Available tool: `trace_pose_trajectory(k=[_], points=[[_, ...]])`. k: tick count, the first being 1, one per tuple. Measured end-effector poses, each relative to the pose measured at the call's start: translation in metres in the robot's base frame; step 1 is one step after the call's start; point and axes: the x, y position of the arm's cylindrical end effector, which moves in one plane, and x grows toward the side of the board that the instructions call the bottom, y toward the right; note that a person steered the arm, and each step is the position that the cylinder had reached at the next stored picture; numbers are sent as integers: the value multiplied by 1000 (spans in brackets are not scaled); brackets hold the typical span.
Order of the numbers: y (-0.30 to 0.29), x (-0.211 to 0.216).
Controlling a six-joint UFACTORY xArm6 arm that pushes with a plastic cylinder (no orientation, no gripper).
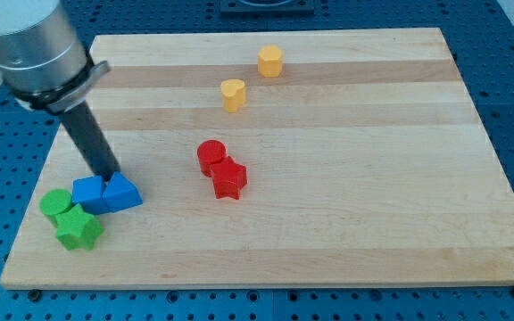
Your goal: Slide the blue triangle down a bit
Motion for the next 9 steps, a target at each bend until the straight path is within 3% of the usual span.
trace_pose_trajectory(k=[2, 9], points=[[44, 15], [39, 56]])
